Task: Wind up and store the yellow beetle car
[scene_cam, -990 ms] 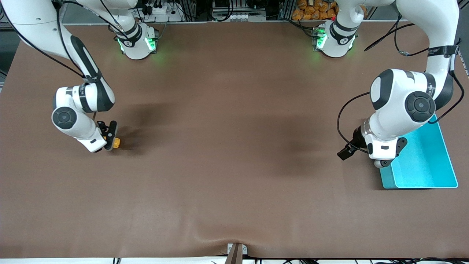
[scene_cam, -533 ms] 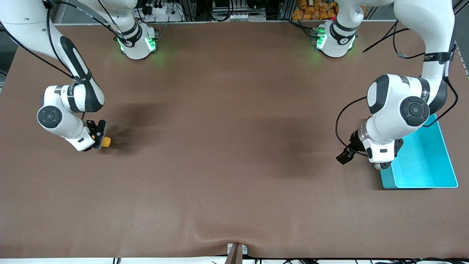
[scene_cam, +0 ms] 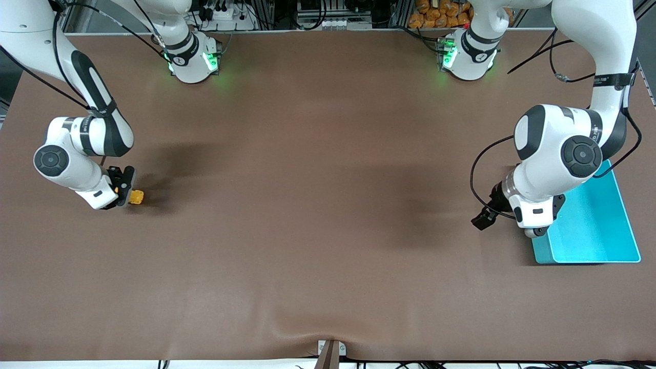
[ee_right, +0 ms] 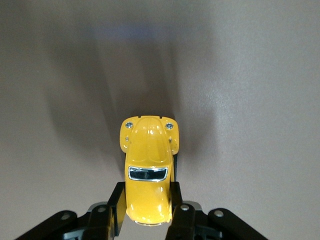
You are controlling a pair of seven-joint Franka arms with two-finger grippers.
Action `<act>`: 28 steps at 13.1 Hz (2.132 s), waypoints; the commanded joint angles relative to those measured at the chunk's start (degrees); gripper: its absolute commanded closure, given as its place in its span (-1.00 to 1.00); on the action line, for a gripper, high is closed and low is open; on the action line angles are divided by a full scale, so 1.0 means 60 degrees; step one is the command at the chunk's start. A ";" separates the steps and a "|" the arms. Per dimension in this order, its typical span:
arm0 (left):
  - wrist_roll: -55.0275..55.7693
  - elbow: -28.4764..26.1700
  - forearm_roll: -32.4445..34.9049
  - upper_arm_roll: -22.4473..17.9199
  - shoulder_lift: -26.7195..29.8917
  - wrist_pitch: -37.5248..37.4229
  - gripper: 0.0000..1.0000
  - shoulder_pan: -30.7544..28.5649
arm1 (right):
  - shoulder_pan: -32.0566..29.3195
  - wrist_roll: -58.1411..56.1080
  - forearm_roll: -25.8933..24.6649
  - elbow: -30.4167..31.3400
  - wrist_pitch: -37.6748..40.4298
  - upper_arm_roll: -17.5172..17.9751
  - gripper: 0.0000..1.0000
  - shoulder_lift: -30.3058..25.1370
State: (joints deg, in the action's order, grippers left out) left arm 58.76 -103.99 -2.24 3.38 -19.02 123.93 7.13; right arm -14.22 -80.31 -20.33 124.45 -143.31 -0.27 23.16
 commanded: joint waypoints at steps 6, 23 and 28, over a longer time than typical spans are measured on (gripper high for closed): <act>0.0329 0.0075 -0.0096 0.0022 -0.0081 0.0161 -1.00 -0.0030 | -0.0237 -0.0340 -0.0142 -0.0949 0.1714 0.0248 -1.00 0.0082; 0.0548 0.0090 -0.0360 -0.0007 -0.0067 0.0176 -1.00 -0.0366 | 0.0216 -0.0885 0.3696 -0.6942 0.8988 0.0323 -1.00 -0.0796; 0.1964 0.0002 -0.0316 -0.0051 -0.0388 0.0745 -1.00 -0.0982 | 0.0758 0.1118 0.3711 -0.7206 0.9002 0.0352 -1.00 -0.1850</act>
State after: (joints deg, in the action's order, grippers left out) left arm 66.17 -104.02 -3.47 2.87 -19.76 125.77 1.80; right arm -10.71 -78.77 0.95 81.41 -90.21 1.85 15.33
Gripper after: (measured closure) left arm 0.000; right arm 0.000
